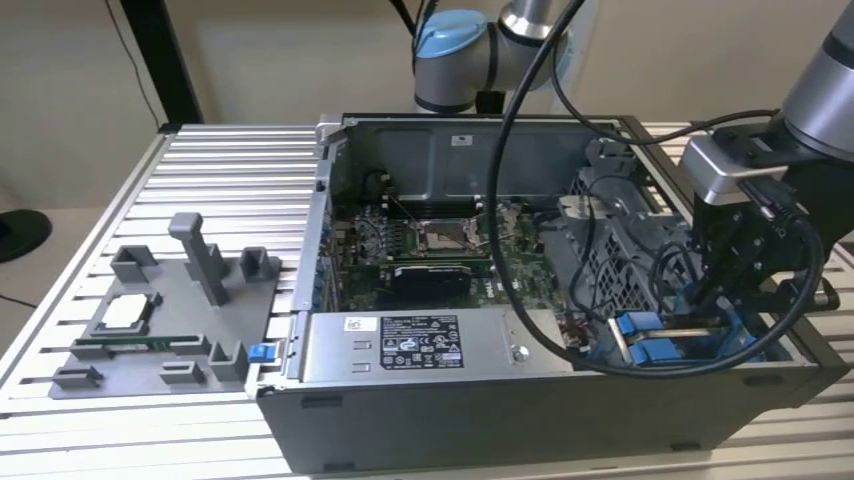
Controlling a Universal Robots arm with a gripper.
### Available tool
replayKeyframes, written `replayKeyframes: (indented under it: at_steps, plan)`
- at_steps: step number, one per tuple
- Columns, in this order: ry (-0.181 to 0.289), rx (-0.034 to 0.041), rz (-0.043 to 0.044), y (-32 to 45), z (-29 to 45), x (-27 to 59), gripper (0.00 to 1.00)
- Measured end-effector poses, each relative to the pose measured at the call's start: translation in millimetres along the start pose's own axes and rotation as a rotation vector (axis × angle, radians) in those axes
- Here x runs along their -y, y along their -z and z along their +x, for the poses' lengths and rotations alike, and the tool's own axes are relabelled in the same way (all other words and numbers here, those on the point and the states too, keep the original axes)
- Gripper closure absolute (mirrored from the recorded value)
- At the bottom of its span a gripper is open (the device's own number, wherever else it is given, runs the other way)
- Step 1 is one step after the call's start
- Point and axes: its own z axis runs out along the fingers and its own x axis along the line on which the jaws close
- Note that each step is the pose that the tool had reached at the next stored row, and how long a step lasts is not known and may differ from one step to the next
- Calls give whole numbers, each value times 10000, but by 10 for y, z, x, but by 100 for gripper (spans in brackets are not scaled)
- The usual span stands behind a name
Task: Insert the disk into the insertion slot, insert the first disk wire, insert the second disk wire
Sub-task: 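Insert the first disk wire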
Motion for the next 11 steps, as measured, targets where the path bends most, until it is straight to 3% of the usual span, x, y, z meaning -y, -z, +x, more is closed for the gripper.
replayKeyframes:
  at_steps: [11]
  plan:
    - [0, -3, 14, -3, 18, 0, 100]
